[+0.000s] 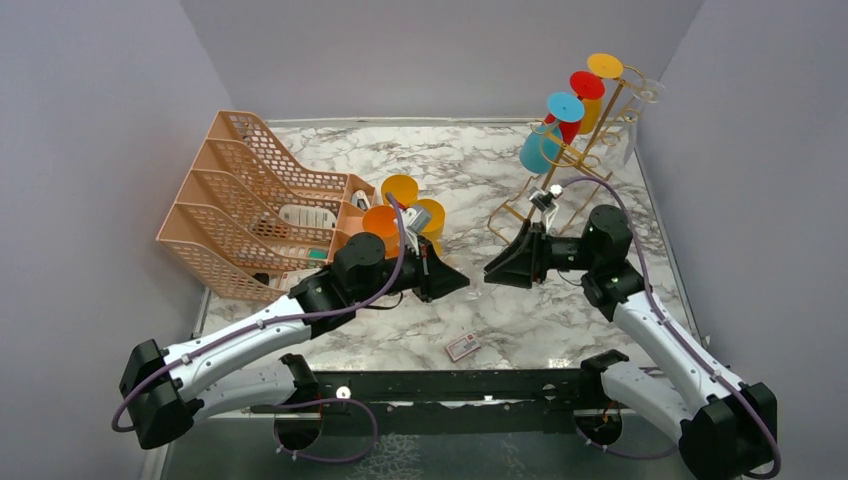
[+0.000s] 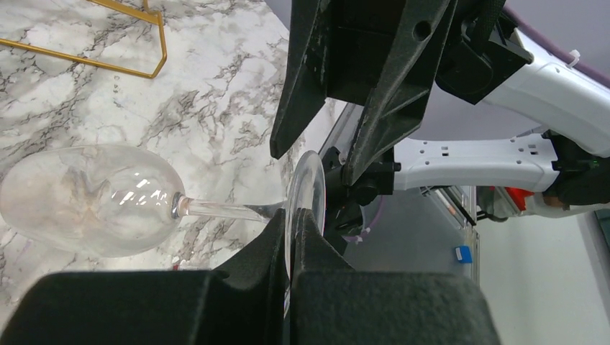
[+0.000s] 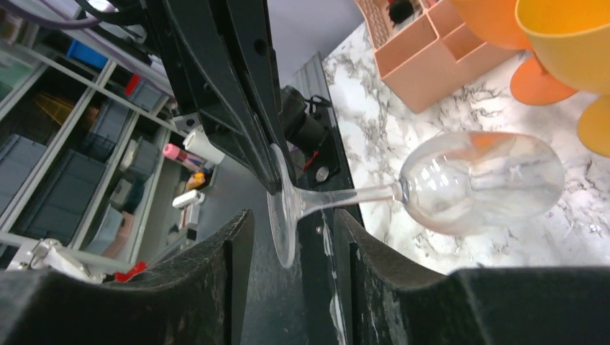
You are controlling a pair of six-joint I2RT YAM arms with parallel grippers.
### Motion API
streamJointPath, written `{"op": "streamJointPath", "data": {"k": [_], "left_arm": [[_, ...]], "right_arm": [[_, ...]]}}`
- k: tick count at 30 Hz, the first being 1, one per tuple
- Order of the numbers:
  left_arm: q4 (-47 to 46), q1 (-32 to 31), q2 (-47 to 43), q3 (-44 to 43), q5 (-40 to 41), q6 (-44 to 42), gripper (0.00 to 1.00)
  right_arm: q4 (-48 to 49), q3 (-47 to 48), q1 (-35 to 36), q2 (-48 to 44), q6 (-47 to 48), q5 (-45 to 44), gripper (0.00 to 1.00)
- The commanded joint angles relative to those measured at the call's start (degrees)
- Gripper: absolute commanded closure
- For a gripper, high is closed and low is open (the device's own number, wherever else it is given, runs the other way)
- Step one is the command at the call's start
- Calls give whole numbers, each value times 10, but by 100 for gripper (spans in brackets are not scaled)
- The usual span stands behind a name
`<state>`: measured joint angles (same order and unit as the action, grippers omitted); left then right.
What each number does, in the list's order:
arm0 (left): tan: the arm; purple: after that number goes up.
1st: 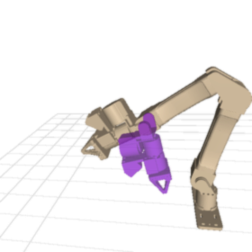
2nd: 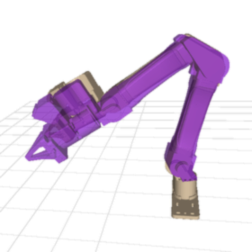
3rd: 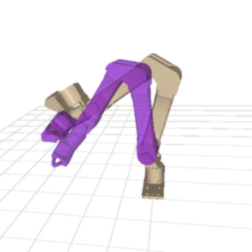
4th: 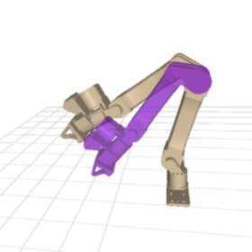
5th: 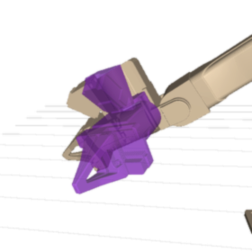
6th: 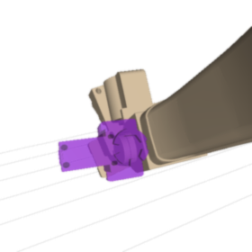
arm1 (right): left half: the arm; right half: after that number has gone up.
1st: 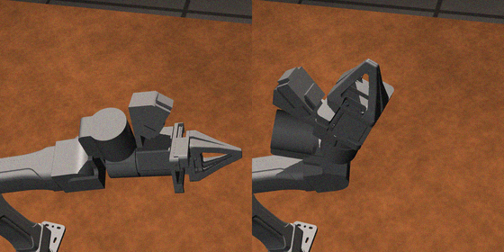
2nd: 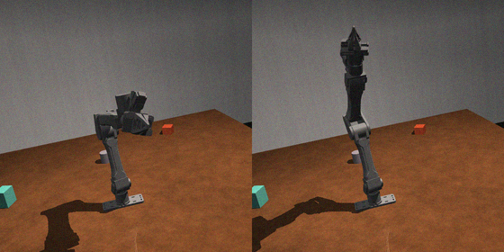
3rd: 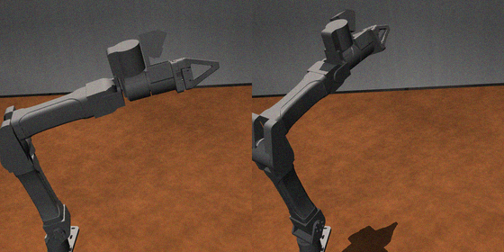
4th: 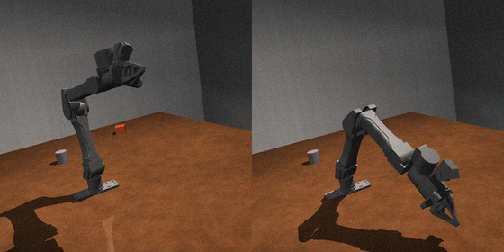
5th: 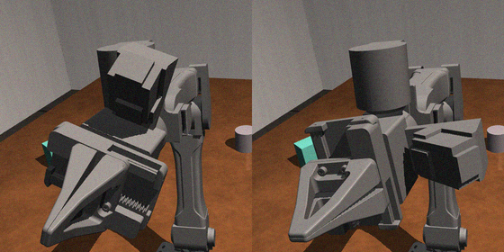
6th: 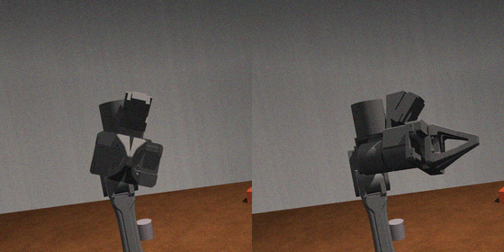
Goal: Take the wine glass off the wine glass rack
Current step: Place the wine glass at the center of the board.
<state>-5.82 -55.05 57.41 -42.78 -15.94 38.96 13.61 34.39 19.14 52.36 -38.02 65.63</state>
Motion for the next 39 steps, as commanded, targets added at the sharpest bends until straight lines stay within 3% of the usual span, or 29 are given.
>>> {"op": "streamJointPath", "data": {"k": [1,7,9,11,14,27,30,33,36,39], "left_arm": [[-32,-3,-42,23,21,-1,100],[-46,-3,-52,39,35,7,100],[-49,-3,-49,39,34,8,100],[-44,-3,-49,38,32,7,100],[-43,-4,-59,46,34,10,100],[-39,-3,-49,44,35,-7,100],[-31,-3,-47,36,26,-13,100],[-5,-3,-51,25,17,-40,100],[73,-3,-50,-17,29,-92,100],[105,-2,-50,-39,29,-113,91]], "right_arm": [[-42,-1,5,11,11,53,51],[-98,23,78,33,58,10,41],[-149,56,92,59,98,-9,48],[-213,86,92,70,138,-51,61],[-174,67,93,68,116,-43,74],[-97,32,114,77,64,10,73],[-72,24,115,81,51,-10,79],[-74,31,115,87,66,-6,98],[-102,40,116,81,108,-7,99],[-118,41,117,80,121,13,99]]}}
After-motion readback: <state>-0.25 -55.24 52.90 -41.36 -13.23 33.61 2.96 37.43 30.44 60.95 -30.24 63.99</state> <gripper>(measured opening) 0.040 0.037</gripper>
